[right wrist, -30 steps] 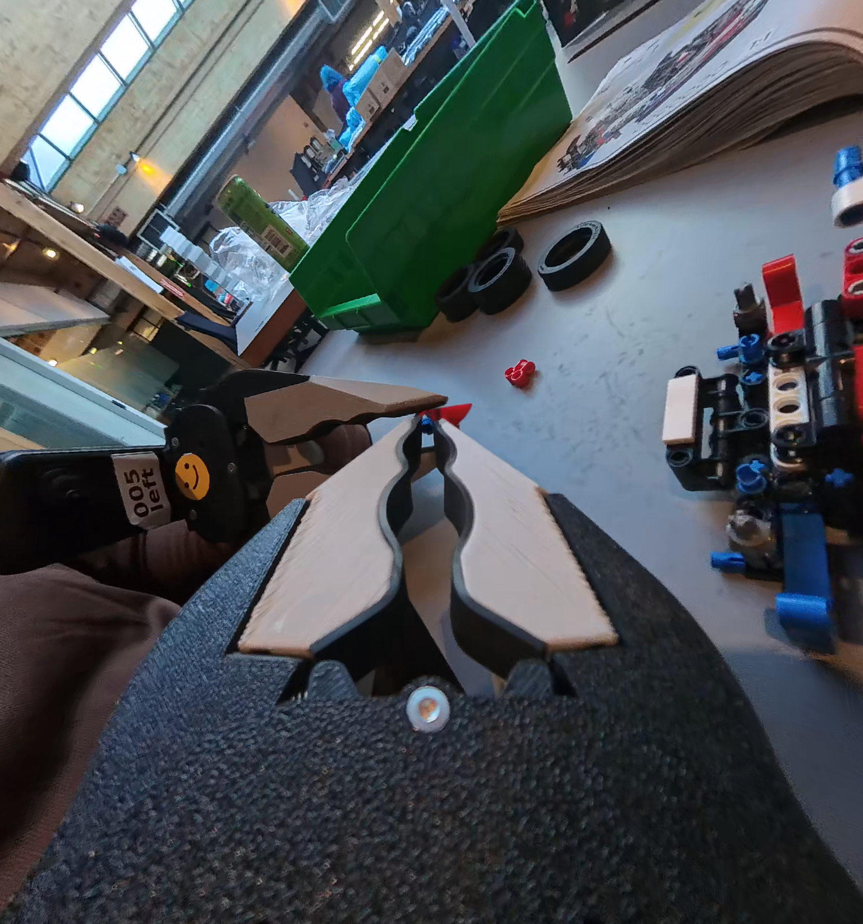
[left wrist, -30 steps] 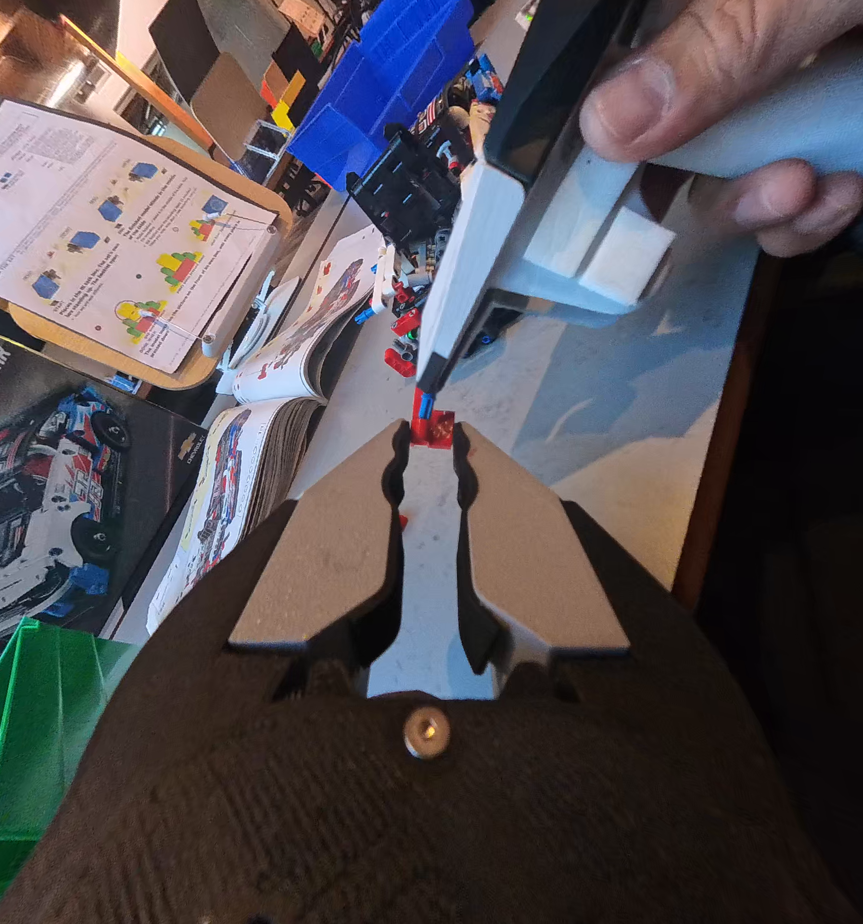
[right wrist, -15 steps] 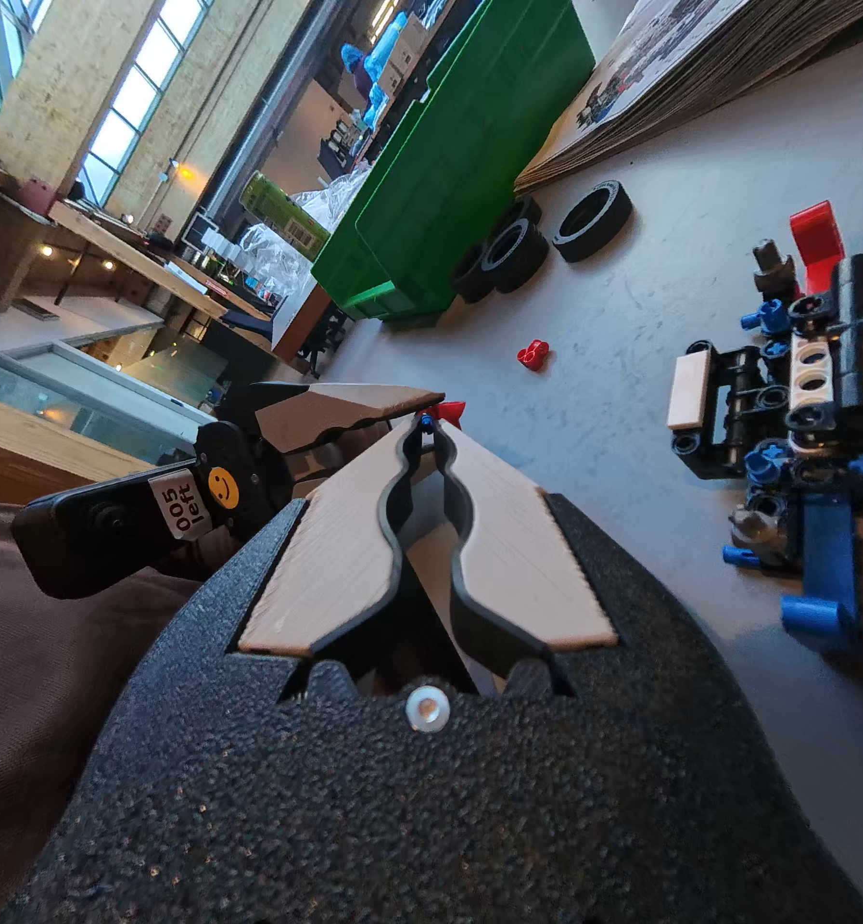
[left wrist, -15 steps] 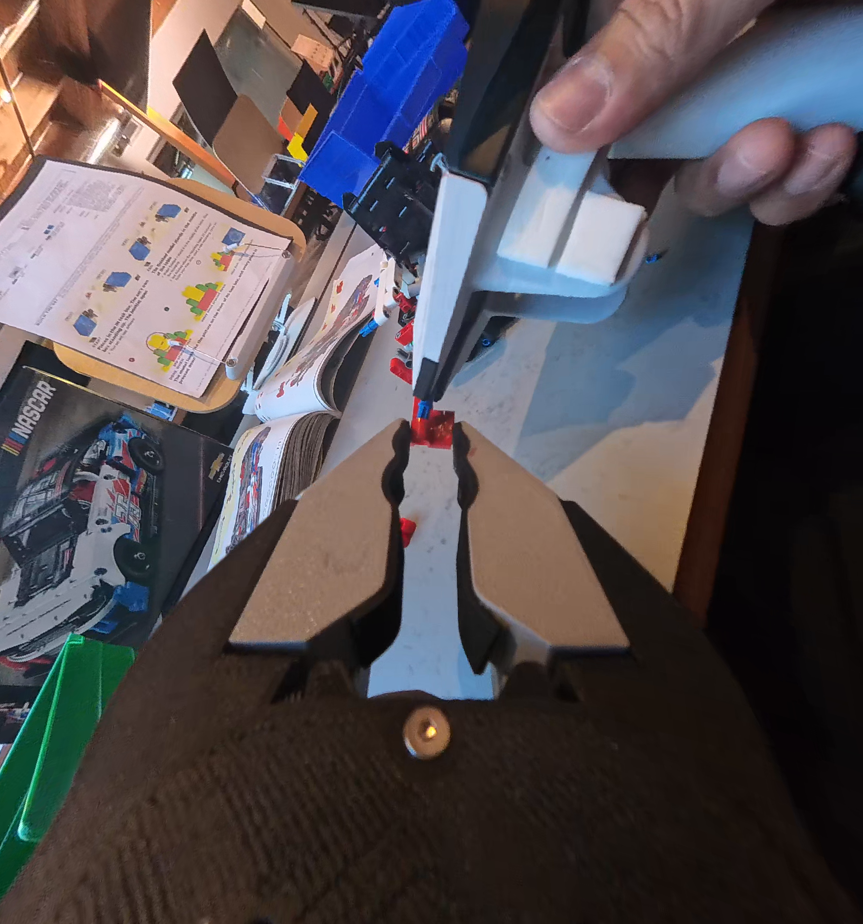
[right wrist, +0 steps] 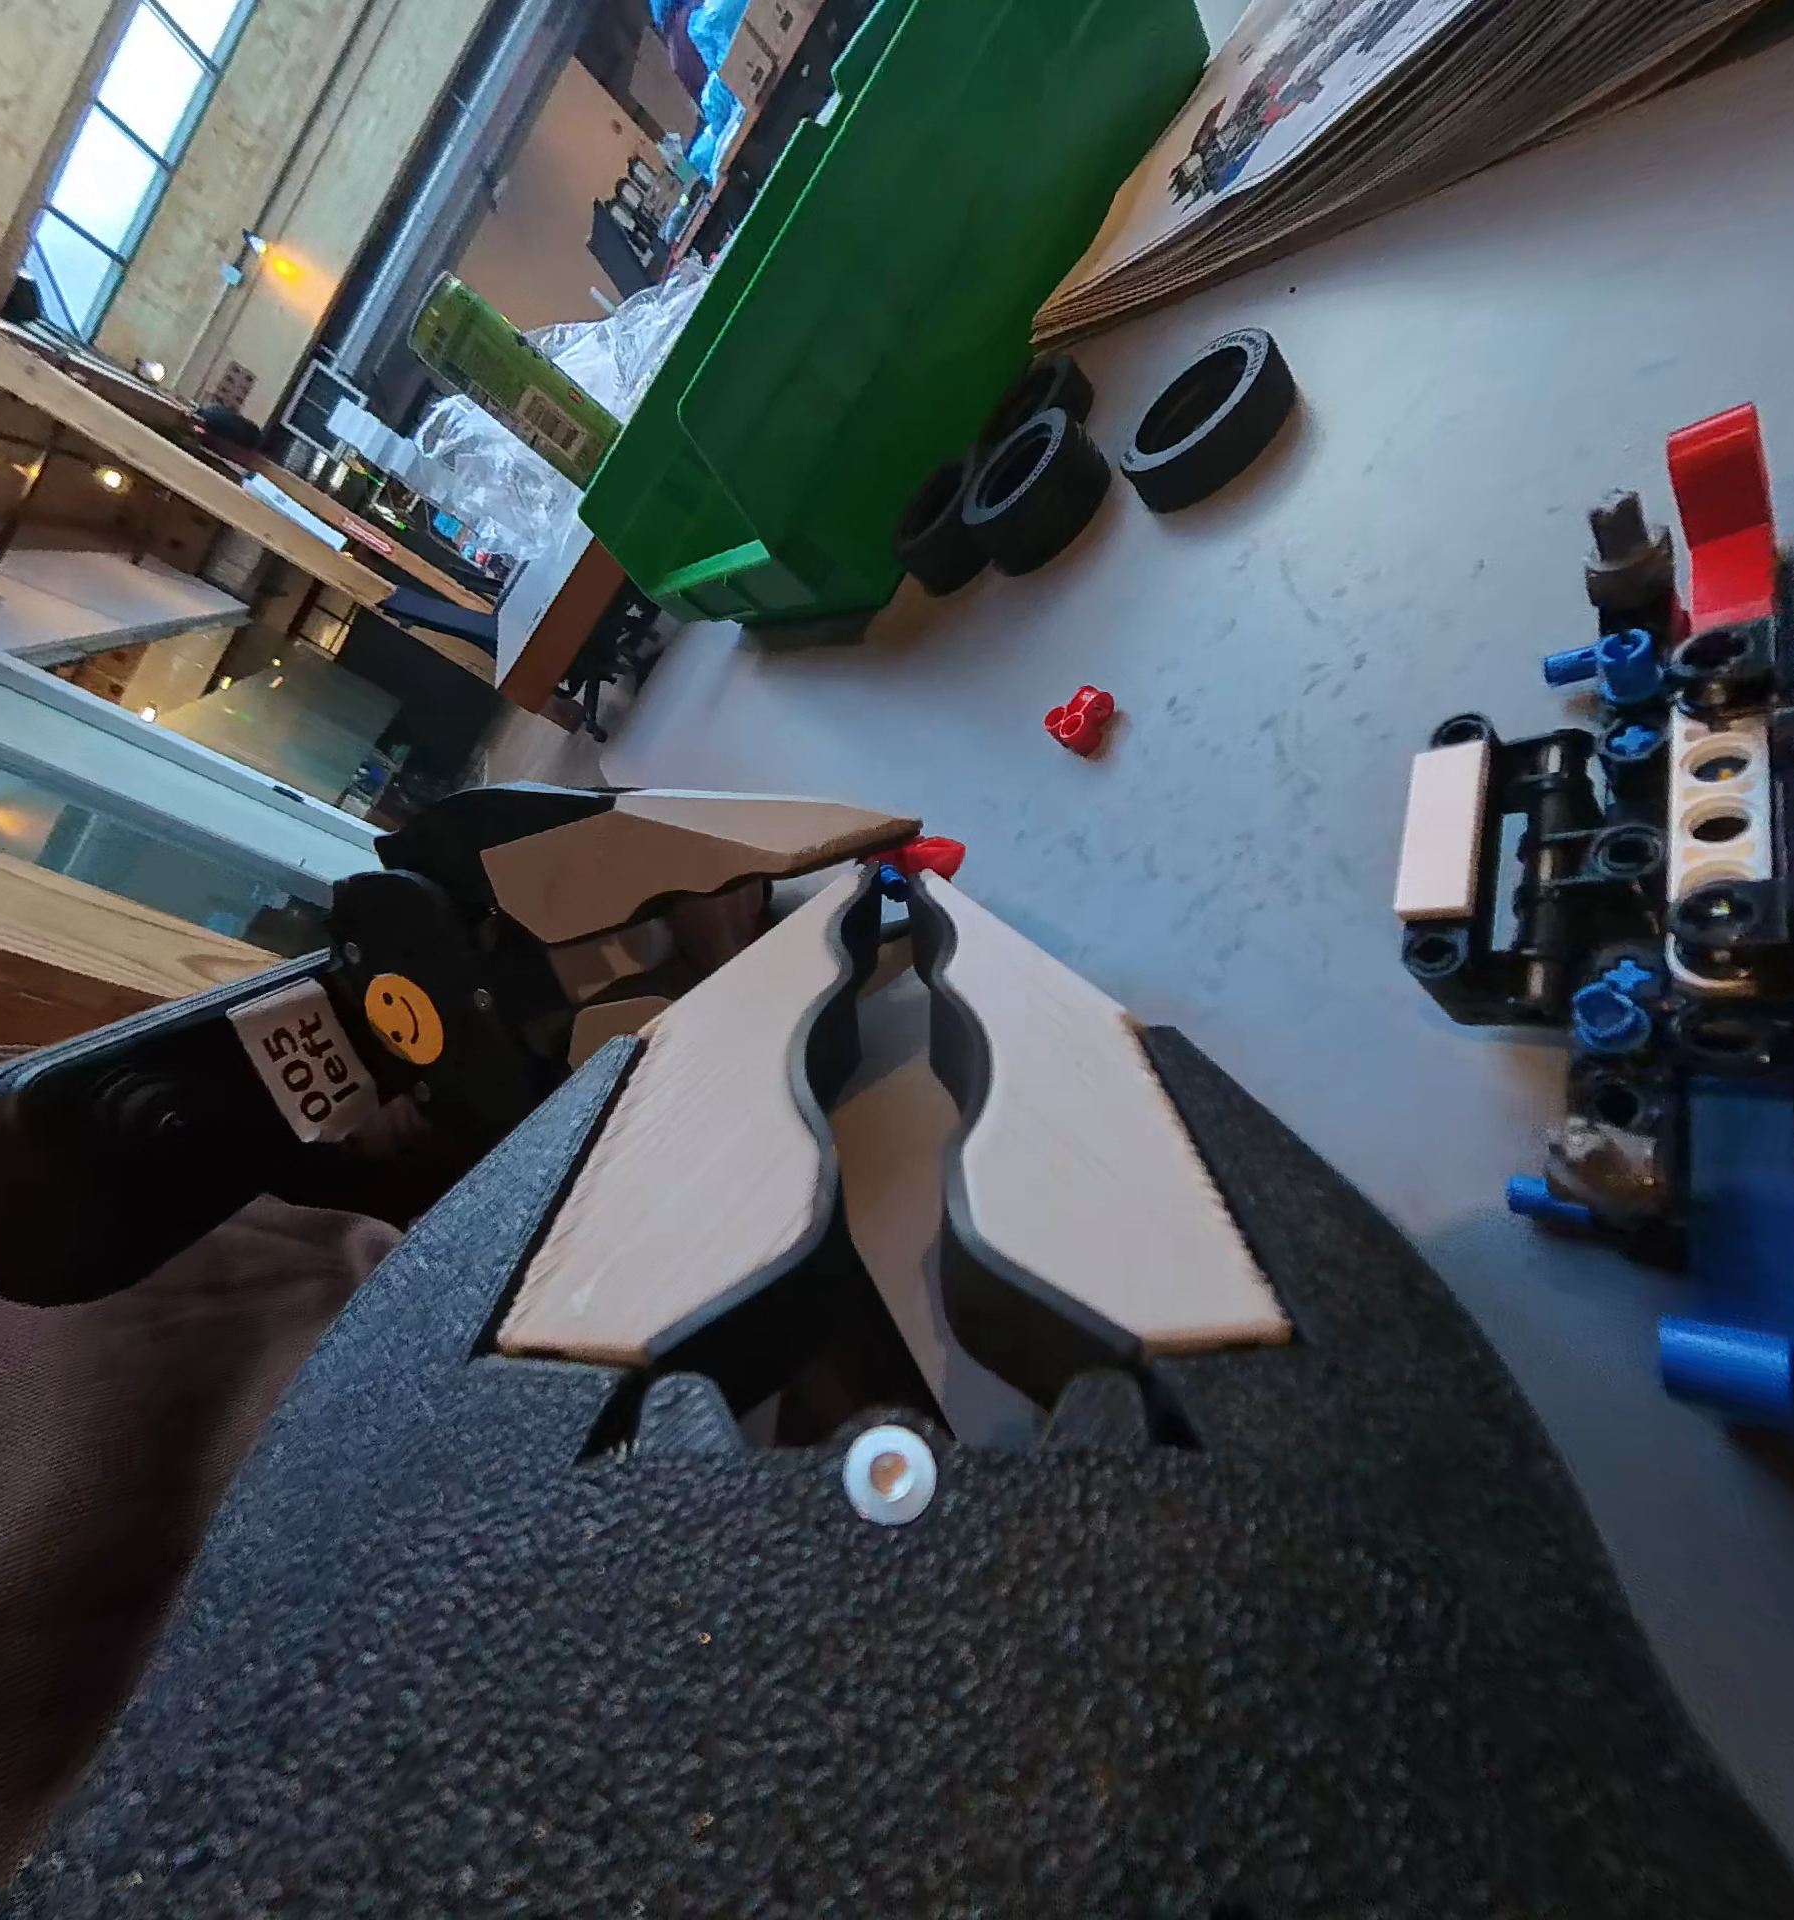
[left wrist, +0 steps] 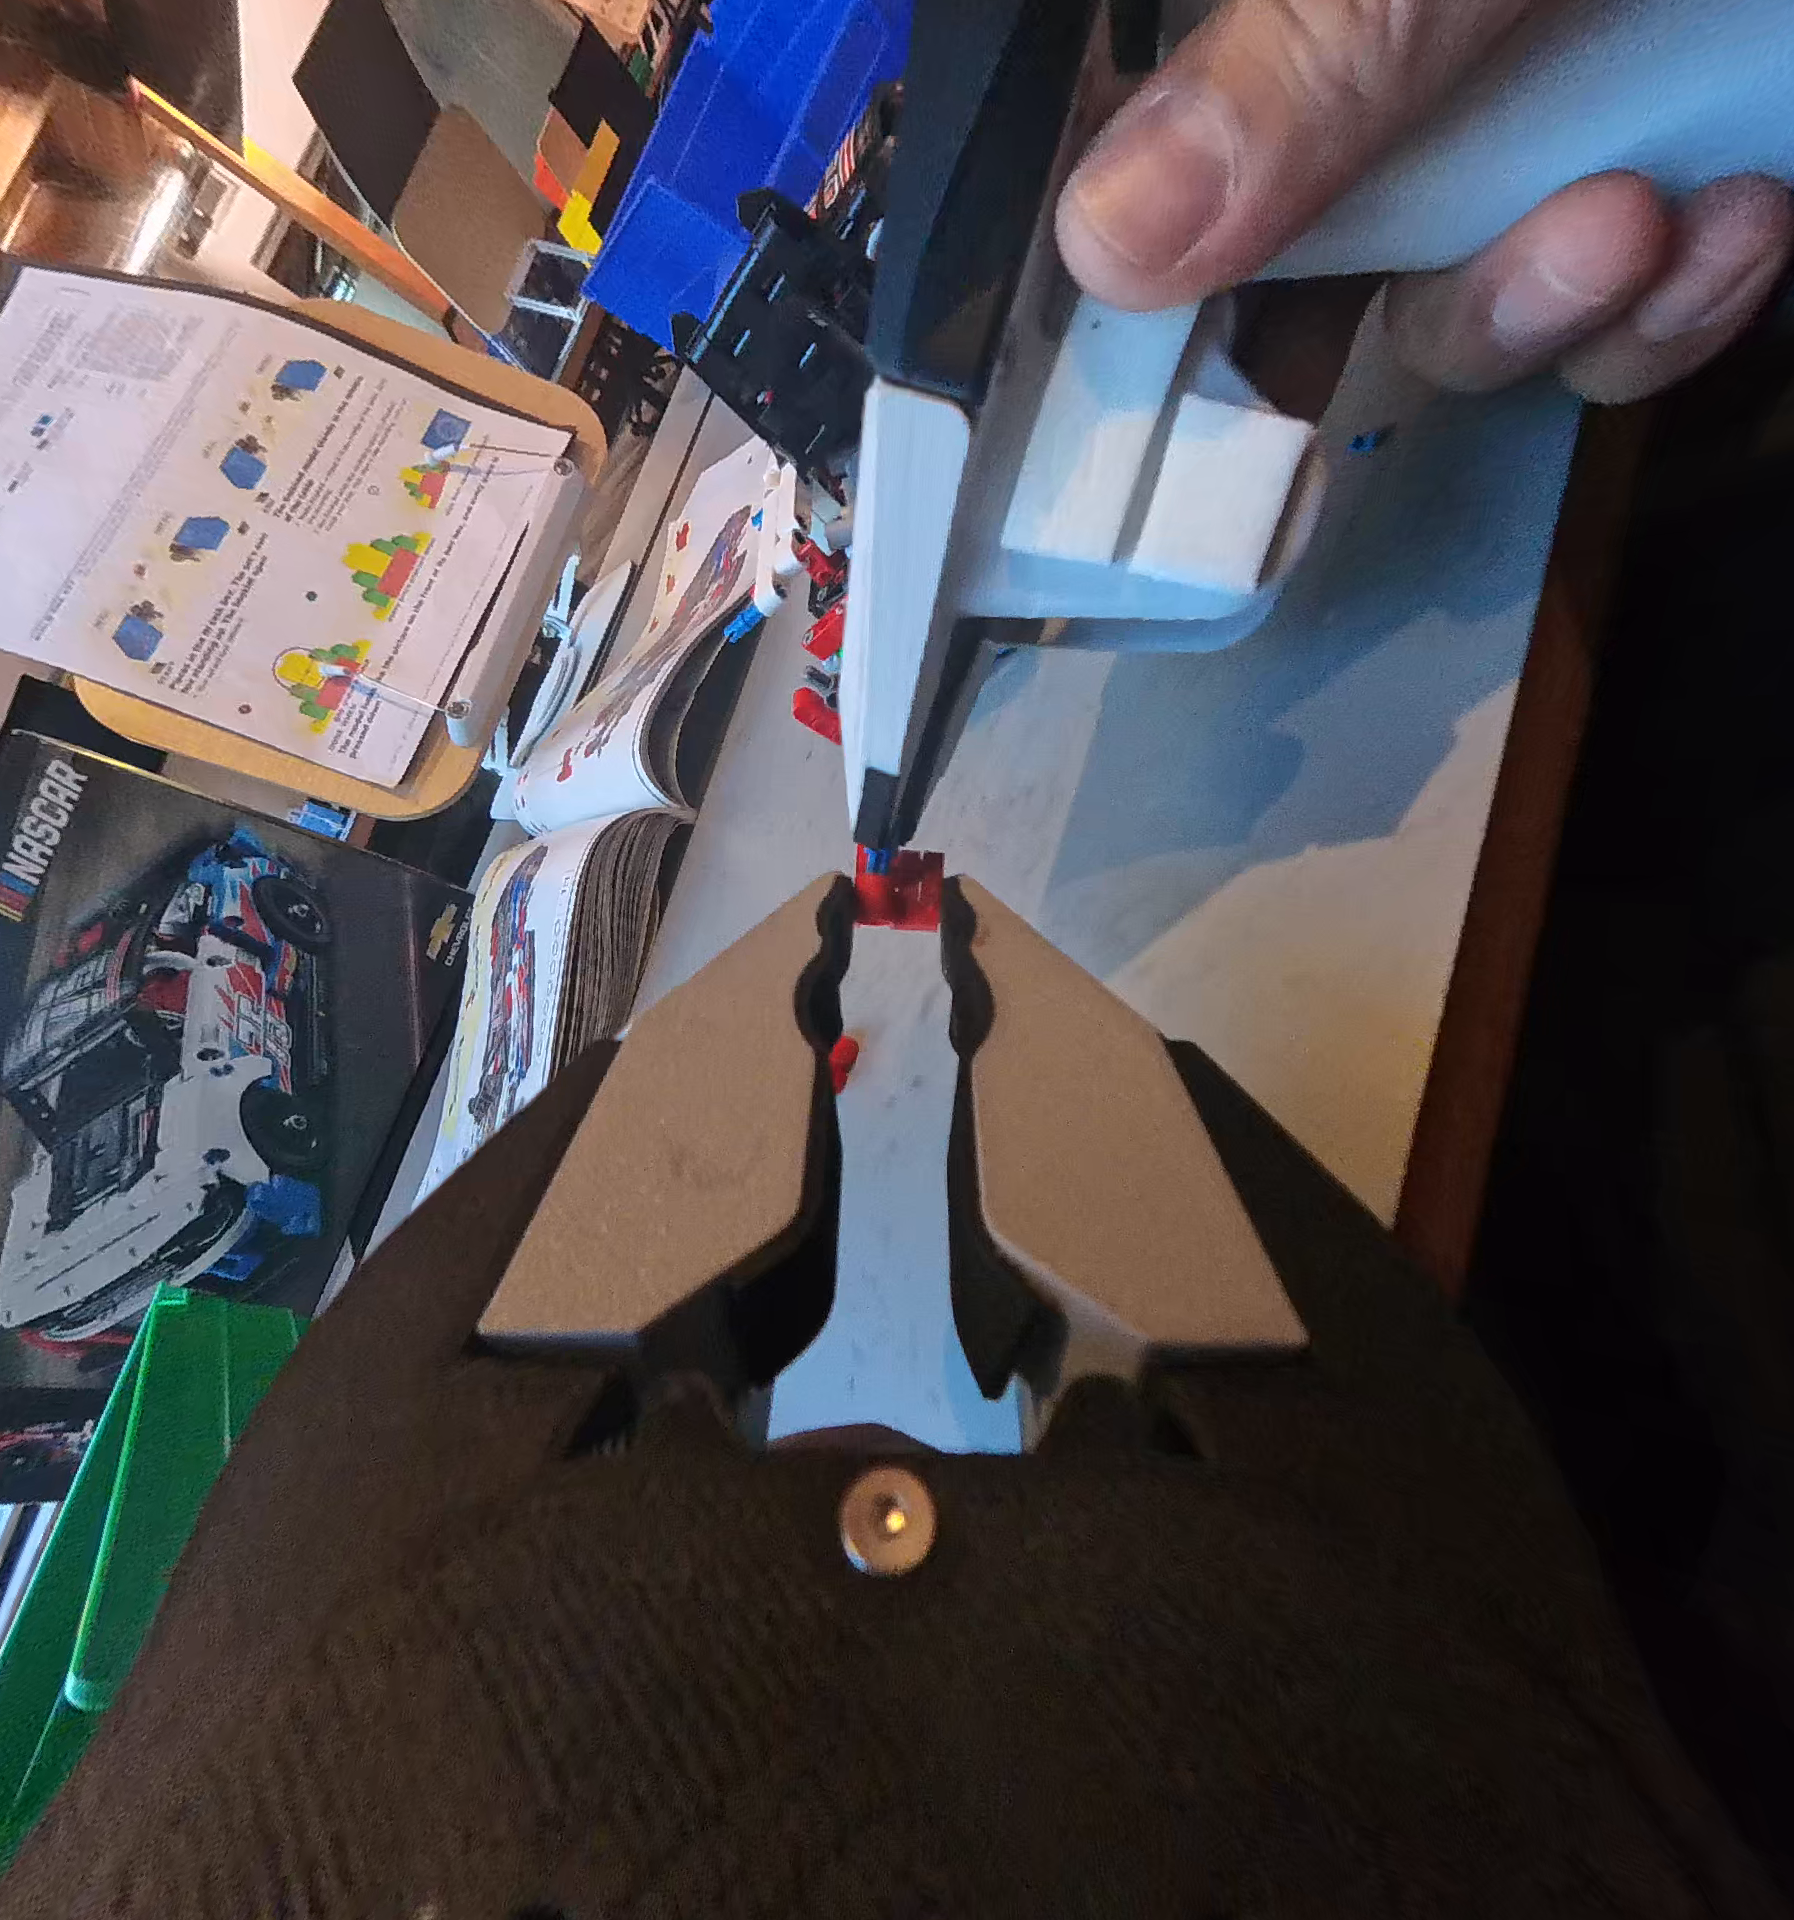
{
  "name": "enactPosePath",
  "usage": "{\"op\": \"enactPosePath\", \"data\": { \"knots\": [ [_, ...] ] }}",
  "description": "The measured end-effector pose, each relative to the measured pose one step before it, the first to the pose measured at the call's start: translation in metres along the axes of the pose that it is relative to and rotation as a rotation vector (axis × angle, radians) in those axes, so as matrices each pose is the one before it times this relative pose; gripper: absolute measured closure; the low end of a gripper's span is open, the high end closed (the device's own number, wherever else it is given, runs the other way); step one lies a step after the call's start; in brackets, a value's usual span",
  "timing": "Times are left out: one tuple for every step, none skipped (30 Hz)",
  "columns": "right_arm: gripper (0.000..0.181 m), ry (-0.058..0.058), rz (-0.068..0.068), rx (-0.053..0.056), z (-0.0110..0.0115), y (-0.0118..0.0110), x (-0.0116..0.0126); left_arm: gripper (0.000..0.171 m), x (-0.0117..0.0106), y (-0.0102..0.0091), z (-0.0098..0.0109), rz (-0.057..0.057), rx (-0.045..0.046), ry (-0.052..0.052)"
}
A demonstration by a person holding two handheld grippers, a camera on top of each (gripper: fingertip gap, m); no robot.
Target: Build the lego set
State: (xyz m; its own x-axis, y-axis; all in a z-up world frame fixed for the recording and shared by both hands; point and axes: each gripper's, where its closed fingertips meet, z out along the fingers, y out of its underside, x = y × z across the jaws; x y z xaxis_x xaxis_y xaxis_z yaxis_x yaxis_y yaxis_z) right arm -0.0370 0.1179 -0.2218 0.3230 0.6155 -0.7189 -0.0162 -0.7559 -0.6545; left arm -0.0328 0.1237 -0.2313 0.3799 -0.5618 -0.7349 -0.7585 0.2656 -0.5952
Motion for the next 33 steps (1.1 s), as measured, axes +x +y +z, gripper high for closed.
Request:
{"op": "enactPosePath", "data": {
  "knots": [
    [0.177, 0.0007, 0.0046, -0.0008, 0.001, -0.00001, 0.00037, 0.158, 0.00034, 0.00087, 0.00028, 0.0036, -0.00668, -0.0005],
    [0.177, -0.0035, 0.009, -0.0011, 0.00061, -0.0001, 0.00027, 0.158, -0.00013, 0.00048, -0.00007, 0.0035, -0.00334, -0.0034],
    [0.177, -0.0056, 0.0096, -0.0027, 0.00027, -0.00013, 0.00021, 0.159, 0.00011, -0.00001, 0.00001, 0.0033, 0.00012, -0.0014],
    [0.177, -0.0031, 0.0052, -0.0033, 0.00012, 0.00007, 0.00024, 0.159, 0.00036, 0.0, -0.00018, 0.0028, 0.0005, 0.0008],
    [0.177, 0.0059, -0.005, -0.0069, 0.00043, 0.00064, 0.00077, 0.159, 0.00085, 0.00081, 0.00032, 0.0036, -0.00431, 0.0034],
    [0.176, 0.0164, -0.0212, -0.0102, 0.0006, 0.00104, 0.00121, 0.159, 0.00081, 0.00116, 0.0004, 0.0055, -0.0075, 0.0026],
    [0.176, 0.025, -0.0338, -0.0066, 0.00027, 0.00039, 0.00097, 0.158, 0.00039, 0.00074, 0.00063, 0.004, -0.00512, -0.0014],
    [0.176, 0.0316, -0.04, -0.0012, -0.00014, -0.00058, 0.00096, 0.158, -0.00007, 0.00031, 0.00105, -0.0021, -0.00272, 0.0002],
    [0.176, 0.0356, -0.0446, 0.0, -0.00048, -0.00075, 0.00134, 0.158, 0.00031, 0.00029, 0.00142, -0.0104, -0.00418, 0.0087],
    [0.175, 0.0345, -0.0433, 0.004, -0.00056, -0.00086, 0.00149, 0.158, -0.00004, 0.00005, 0.00093, -0.0184, -0.00465, 0.01],
    [0.171, 0.0239, -0.037, 0.0083, -0.00064, -0.00159, 0.00049, 0.158, -0.00071, -0.00051, 0.00055, -0.0183, -0.00098, 0.005],
    [0.168, 0.0122, -0.0303, -0.0002, 0.00014, -0.00059, -0.00095, 0.158, -0.00028, 0.00008, 0.00064, -0.015, -0.00408, 0.0061],
    [0.167, 0.0161, -0.0281, -0.0082, 0.00078, 0.00053, 0.00013, 0.158, 0.00024, 0.00037, 0.00062, -0.0099, -0.00477, 0.0077],
    [0.167, 0.0173, -0.0263, -0.0055, 0.00065, 0.00049, 0.00064, 0.158, 0.00004, 0.00019, 0.0002, -0.0077, -0.00212, 0.0064],
    [0.167, 0.0123, -0.0209, -0.0007, 0.00011, 0.00014, 0.00022, 0.158, -0.00015, -0.00002, 0.00007, -0.0069, 0.00095, 0.0046],
    [0.167, 0.0075, -0.014, -0.0008, -0.00027, 0.00009, -0.00012, 0.158, -0.00058, 0.00011, -0.00015, -0.0106, 0.00009, 0.0033],
    [0.165, 0.0053, -0.0115, 0.001, -0.00052, -0.00004, -0.00007, 0.158, -0.00075, 0.00014, -0.00017, -0.0148, 0.00006, 0.0046],
    [0.163, 0.0099, -0.01, 0.0027, -0.00093, -0.00016, 0.00093, 0.158, -0.00085, 0.00003, -0.00032, -0.0177, 0.00106, 0.0064],
    [0.162, 0.0093, -0.0106, 0.0014, -0.00097, -0.00009, 0.00106, 0.158, -0.00117, 0.0, -0.00028, -0.0194, 0.00137, 0.0062],
    [0.162, 0.0113, -0.0102, 0.0004, -0.00097, 0.00007, 0.00144, 0.158, -0.00099, 0.00027, -0.00006, -0.0199, -0.00032, 0.0074],
    [0.162, 0.0108, -0.0106, 0.0037, -0.00115, -0.00047, 0.00116, 0.158, -0.00069, 0.0002, -0.00001, -0.0169, 0.00047, 0.0085],
    [0.162, 0.0075, -0.0148, 0.0073, -0.00121, -0.00124, 0.00023, 0.158, -0.00083, -0.00001, -0.00017, -0.0129, 0.00155, 0.0047],
    [0.162, 0.003, -0.0237, 0.0054, -0.00101, -0.00147, -0.00113, 0.158, -0.00065, 0.00007, 0.0, -0.0091, 0.00051, 0.0028],
    [0.162, 0.0024, -0.0312, 0.0007, -0.00047, -0.00104, -0.00207, 0.158, -0.00006, 0.0001, 0.00003, -0.0048, 0.00029, 0.0034],
    [0.162, 0.0096, -0.0336, -0.0017, -0.00001, -0.00089, -0.00133, 0.158, -0.00008, -0.00006, 0.0, -0.0014, 0.00062, 0.0012],
    [0.162, 0.0124, -0.0322, -0.004, 0.00051, -0.00034, -0.0008, 0.158, 0.00026, -0.00035, -0.00024, 0.0017, 0.00263, 0.0007],
    [0.162, 0.0064, -0.0245, -0.0061, 0.00106, 0.00002, -0.0011, 0.158, 0.00079, -0.00042, -0.00027, 0.0052, 0.00375, 0.0027],
    [0.162, -0.0011, -0.0136, -0.0036, 0.00121, -0.00029, -0.00129, 0.158, 0.00068, -0.00035, -0.00026, 0.0069, 0.00252, 0.0],
    [0.162, -0.0105, -0.0059, -0.0017, 0.00116, -0.00027, -0.00205, 0.158, 0.00045, -0.00034, -0.00017, 0.0068, 0.00202, -0.0016],
    [0.162, -0.0224, -0.0001, -0.0051, 0.00148, 0.00044, -0.00333, 0.158, 0.00056, -0.00014, -0.00012, 0.0054, 0.00068, -0.0005],
    [0.161, -0.0201, 0.005, -0.0082, 0.00163, 0.00099, -0.00261, 0.158, 0.00046, 0.00045, 0.00008, 0.0047, -0.00307, 0.0],
    [0.161, -0.0069, 0.0049, -0.0024, 0.0009, 0.00027, -0.00028, 0.158, -0.00001, 0.00094, 0.00036, 0.0039, -0.00714, -0.0027],
    [0.16, -0.0086, 0.007, 0.0023, 0.00022, -0.00026, -0.00016, 0.158, -0.00038, 0.0, -0.00008, 0.0016, 0.00014, -0.0045]
  ]
}}
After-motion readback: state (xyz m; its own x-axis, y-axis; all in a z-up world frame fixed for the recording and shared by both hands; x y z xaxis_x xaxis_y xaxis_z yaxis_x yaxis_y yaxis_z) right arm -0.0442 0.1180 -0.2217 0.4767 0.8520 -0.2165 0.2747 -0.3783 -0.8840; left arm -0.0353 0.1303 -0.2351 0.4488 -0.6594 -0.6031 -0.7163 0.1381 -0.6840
